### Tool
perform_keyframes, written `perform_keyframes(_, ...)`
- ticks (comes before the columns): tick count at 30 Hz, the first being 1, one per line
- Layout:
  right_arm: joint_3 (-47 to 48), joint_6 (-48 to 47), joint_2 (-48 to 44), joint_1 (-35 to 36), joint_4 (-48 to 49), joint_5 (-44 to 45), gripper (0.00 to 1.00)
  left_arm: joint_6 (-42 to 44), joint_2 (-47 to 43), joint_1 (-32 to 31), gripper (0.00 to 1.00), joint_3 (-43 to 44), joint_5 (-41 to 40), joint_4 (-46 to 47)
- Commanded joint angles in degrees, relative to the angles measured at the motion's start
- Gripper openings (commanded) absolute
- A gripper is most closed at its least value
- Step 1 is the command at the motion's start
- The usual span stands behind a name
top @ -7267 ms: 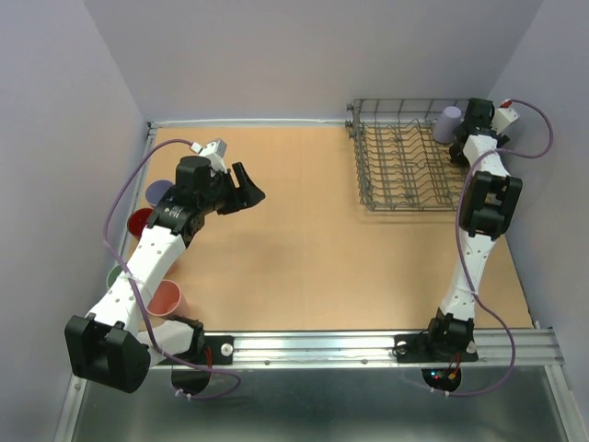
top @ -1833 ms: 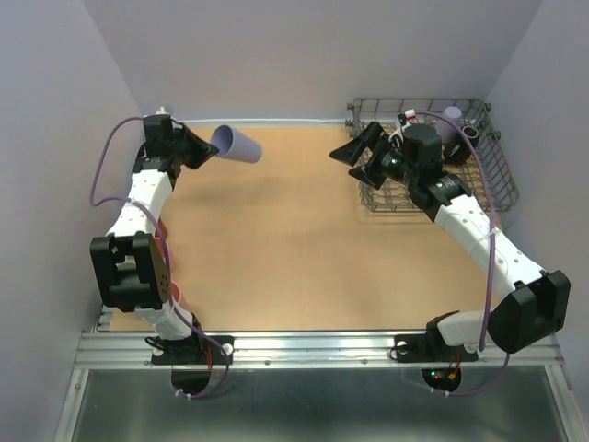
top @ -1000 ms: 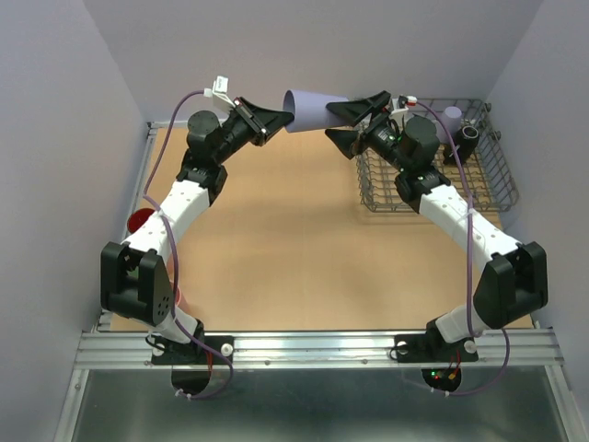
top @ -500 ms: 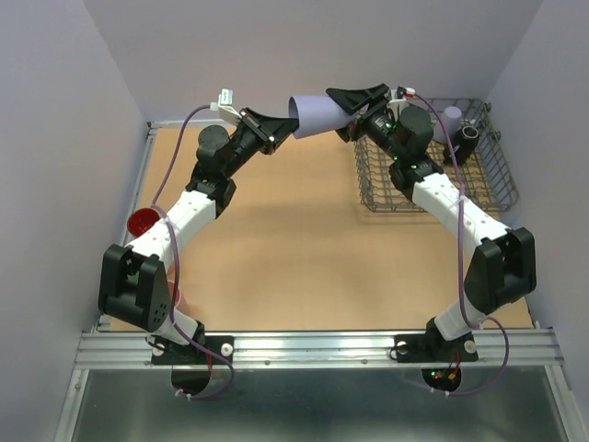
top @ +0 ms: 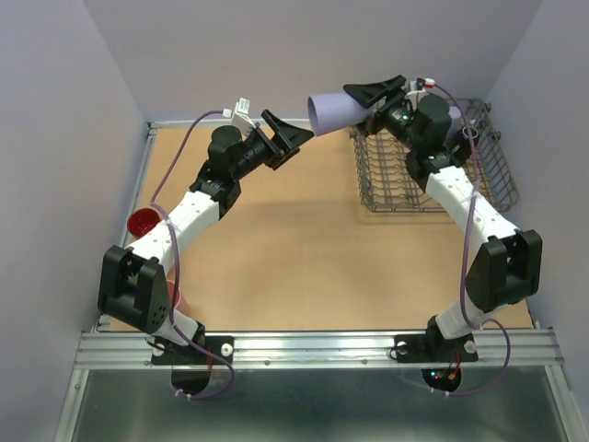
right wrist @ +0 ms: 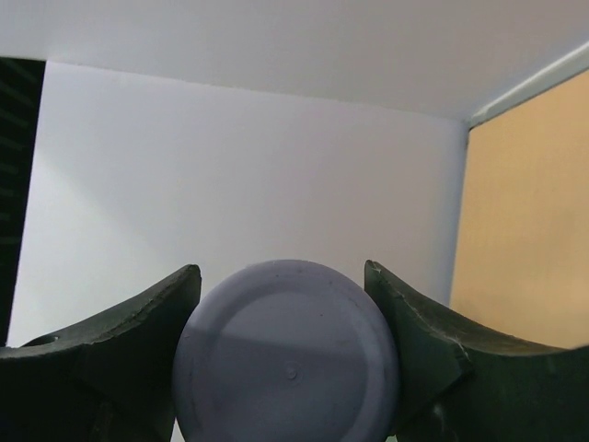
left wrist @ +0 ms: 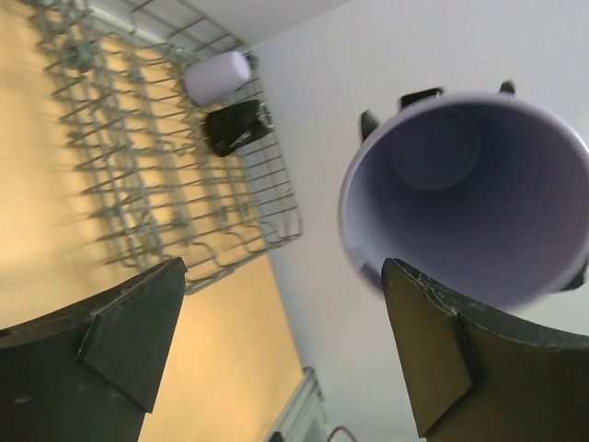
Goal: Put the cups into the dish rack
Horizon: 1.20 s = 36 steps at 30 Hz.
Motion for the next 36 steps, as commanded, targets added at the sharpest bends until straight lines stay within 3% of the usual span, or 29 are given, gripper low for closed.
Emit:
perform_keyframes(1,7.3,-6.0,-0.6,-9.3,-3.2,-2.1,0.00,9.1,-4.9,0.3,0.99,1.3,-0.4,-8.9)
perform_keyframes(4,9.9,-9.1,1.3,-14.9,-6.7,-3.9,0.00,12.6,-8.2,0.9,0.99,-1.4,-2.9,-14.2)
perform_keyframes(7,17.5,-20.5,4.7,-16.5,-15.8,-1.0,0.01,16.4,-11.0,1.4,0.99,-2.5,-4.8,-18.9)
perform_keyframes(8,20.5,-29.3,6.0,-16.5,-19.2,3.2,0.00,17.3,-12.0,1.5,0.99,-2.4,-5.2,-21.3)
perform_keyframes(13,32.0,-46.6,16.4,-16.5,-31.8,16.3,0.00,22.3,-14.8,1.8,0.99,-1.6,-8.6,-28.7)
perform_keyframes(14,34.7,-48.0,18.0,-16.6,-32.6,21.6,0.00,22.6,-15.3,1.7,0.99,-1.9,-8.7,-29.6)
perform_keyframes(20,44.8,-60.0,29.5,-15.2,-37.6,33.1,0.01,22.7,-20.1,1.8,0.98,-5.9,-9.8,-32.9)
perform_keyframes(26,53.9,-66.9,40.6,-11.0,-38.9,46.2,0.00,23.1,-22.1,1.8,0.98,-7.5,-10.3,-36.6)
perform_keyframes(36,65.5,-71.6,53.8,-9.2,-37.0,54.4,0.01,23.1,-24.8,1.7,0.96,-11.8,-11.6,-37.0)
